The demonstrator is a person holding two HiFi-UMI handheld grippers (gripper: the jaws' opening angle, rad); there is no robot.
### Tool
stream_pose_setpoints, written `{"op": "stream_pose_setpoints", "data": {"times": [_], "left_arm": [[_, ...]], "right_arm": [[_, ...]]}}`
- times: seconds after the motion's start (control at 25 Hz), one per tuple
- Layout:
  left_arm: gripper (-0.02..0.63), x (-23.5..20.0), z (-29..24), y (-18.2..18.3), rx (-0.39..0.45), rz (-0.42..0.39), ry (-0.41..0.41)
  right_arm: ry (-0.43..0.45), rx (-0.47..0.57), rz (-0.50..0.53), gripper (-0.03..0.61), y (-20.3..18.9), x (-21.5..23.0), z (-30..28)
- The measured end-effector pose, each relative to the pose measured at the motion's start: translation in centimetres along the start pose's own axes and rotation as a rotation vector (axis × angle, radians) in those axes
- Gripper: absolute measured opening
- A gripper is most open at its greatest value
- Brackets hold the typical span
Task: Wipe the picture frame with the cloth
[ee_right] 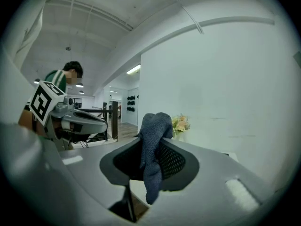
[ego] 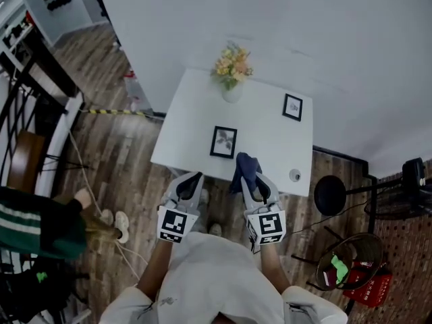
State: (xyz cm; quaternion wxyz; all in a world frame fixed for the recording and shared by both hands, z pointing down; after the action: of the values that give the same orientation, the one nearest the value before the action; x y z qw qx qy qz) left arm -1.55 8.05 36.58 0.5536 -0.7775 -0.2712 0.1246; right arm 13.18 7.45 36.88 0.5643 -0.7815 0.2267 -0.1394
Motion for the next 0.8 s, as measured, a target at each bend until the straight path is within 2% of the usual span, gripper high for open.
{"op": "stream_pose_setpoints", "data": {"times": [0.4,0.8], "left_arm": [[0.02,-4.5,-7.1,0.2,-0.023,0.007,-0.065],[0.02,-9.6,-13.4,1.3,-0.034,0.005,-0.155]], "right_arm": [[-0.036,-0.061,-0.019,0.098,0.2,2.9,-6.5],[-0.114,-0.106,-0.043,0.098,1.9,5.7,-12.6]]}}
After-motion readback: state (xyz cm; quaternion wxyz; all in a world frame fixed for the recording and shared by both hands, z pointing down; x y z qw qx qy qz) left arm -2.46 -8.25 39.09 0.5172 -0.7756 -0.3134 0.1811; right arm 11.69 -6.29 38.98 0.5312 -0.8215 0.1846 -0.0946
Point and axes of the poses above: the fingertips, and each gripper's own axes: z backward along the fingers, x to its right, y out of its top, the point moved 2 cm from there along z, backward along the fingers, and after that the axes turned 9 degrees about -x, right-handed, at the moved point
